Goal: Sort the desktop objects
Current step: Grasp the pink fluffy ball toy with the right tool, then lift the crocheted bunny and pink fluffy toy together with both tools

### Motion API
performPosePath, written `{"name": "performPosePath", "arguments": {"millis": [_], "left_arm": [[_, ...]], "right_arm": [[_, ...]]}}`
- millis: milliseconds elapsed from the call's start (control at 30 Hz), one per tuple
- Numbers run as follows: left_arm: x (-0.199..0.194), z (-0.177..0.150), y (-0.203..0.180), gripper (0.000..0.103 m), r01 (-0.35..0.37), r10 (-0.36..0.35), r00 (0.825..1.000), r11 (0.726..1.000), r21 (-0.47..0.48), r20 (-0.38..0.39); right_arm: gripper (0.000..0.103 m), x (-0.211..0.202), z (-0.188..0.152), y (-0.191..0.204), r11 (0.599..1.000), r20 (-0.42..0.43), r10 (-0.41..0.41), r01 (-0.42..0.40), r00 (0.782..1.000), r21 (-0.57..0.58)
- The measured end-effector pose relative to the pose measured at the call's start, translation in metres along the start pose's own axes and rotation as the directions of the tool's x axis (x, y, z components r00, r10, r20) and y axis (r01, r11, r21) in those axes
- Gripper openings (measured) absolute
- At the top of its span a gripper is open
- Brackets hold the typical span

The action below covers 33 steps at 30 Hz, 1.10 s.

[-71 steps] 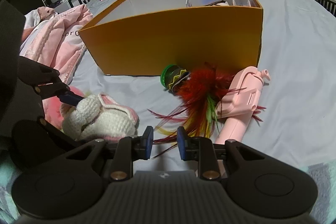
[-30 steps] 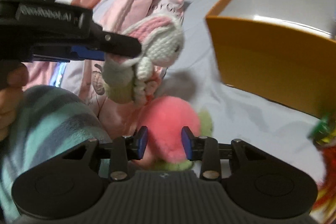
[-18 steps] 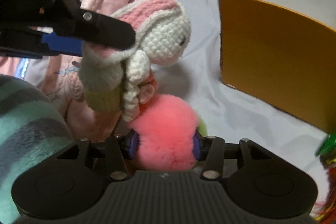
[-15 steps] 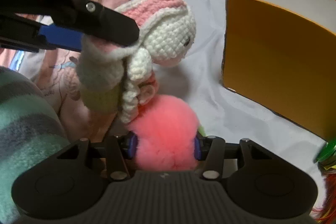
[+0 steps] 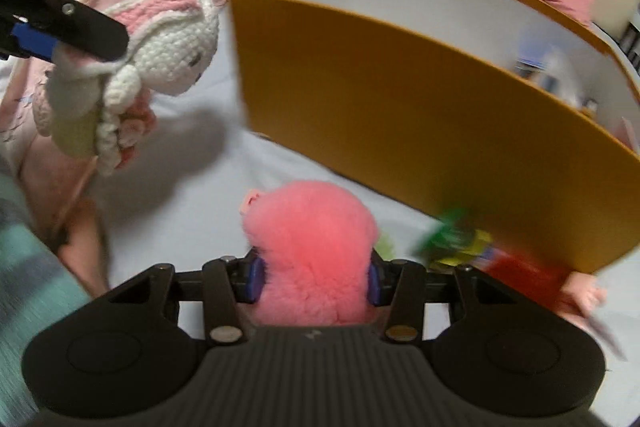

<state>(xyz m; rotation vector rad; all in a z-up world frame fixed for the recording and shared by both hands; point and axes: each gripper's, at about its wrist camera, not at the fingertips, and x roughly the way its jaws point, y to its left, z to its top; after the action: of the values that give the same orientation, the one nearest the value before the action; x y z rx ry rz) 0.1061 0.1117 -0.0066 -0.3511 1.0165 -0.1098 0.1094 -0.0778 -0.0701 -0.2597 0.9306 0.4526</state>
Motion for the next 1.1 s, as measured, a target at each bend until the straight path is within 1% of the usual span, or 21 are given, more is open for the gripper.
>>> {"name": "performPosePath", "arguments": {"millis": [67, 133, 200, 233, 267, 333, 400, 467, 567, 667, 767, 900, 1000, 1100], "left_arm": [[0.009, -0.002, -0.016, 0.039, -0.023, 0.024, 0.999, 0.999, 0.039, -0.024], [0.017, -0.007, -0.026, 0.037, 0.025, -0.022, 0.998, 0.999, 0.048, -0.065], [0.023, -0.012, -0.034, 0.037, 0.067, -0.061, 0.993, 0.996, 0.056, -0.099], [0.026, -0.015, -0.038, 0.037, 0.072, -0.064, 0.992, 0.995, 0.067, -0.113], [0.030, -0.018, -0.042, 0.037, 0.074, -0.064, 0.990, 0.994, 0.077, -0.126], [0.040, -0.022, -0.046, 0.037, 0.093, -0.081, 0.984, 0.993, 0.067, -0.159], [0.051, -0.026, -0.041, 0.037, 0.118, -0.113, 0.977, 0.993, 0.019, -0.183], [0.059, -0.029, -0.034, 0.037, 0.100, -0.101, 0.979, 0.995, -0.015, -0.176], [0.060, -0.029, -0.026, 0.038, 0.110, -0.118, 0.980, 0.992, -0.058, -0.162], [0.057, -0.030, -0.020, 0.042, 0.098, -0.109, 0.984, 0.992, -0.084, -0.143], [0.051, -0.033, -0.018, 0.044, 0.088, -0.097, 0.989, 0.993, -0.082, -0.114], [0.049, -0.033, -0.021, 0.045, 0.078, -0.083, 0.992, 0.995, -0.060, -0.093], [0.049, -0.033, -0.025, 0.046, 0.050, -0.053, 0.995, 0.998, -0.036, -0.081], [0.050, -0.032, -0.030, 0.047, 0.007, -0.007, 0.998, 1.000, -0.012, -0.065]], "right_arm": [[0.049, -0.005, -0.004, -0.013, 1.000, 0.004, 0.007, -0.007, 1.000, 0.026], [0.049, -0.010, -0.010, -0.023, 0.998, 0.023, 0.015, -0.016, 1.000, 0.053], [0.050, -0.011, -0.017, -0.022, 0.996, 0.039, 0.035, -0.038, 0.999, 0.082], [0.050, -0.011, -0.019, -0.026, 0.994, 0.047, 0.043, -0.047, 0.998, 0.095], [0.051, -0.015, -0.026, -0.022, 0.993, 0.053, 0.048, -0.053, 0.997, 0.104], [0.051, -0.017, -0.026, -0.022, 0.992, 0.057, 0.053, -0.059, 0.997, 0.112], [0.051, -0.017, -0.026, -0.023, 0.991, 0.055, 0.055, -0.061, 0.997, 0.117], [0.052, -0.018, -0.028, -0.026, 0.990, 0.054, 0.062, -0.068, 0.997, 0.126], [0.054, -0.020, -0.029, -0.027, 0.987, 0.058, 0.077, -0.085, 0.995, 0.138], [0.056, -0.016, -0.026, -0.021, 0.989, 0.050, 0.077, -0.083, 0.996, 0.121], [0.057, -0.019, -0.029, -0.017, 0.993, 0.046, 0.072, -0.075, 0.996, 0.087], [0.056, -0.021, -0.031, -0.017, 0.994, 0.044, 0.071, -0.075, 0.996, 0.085], [0.056, -0.026, -0.034, -0.018, 0.994, 0.052, 0.066, -0.071, 0.996, 0.088], [0.056, -0.025, -0.033, -0.017, 0.994, 0.063, 0.070, -0.075, 0.996, 0.083]]}}
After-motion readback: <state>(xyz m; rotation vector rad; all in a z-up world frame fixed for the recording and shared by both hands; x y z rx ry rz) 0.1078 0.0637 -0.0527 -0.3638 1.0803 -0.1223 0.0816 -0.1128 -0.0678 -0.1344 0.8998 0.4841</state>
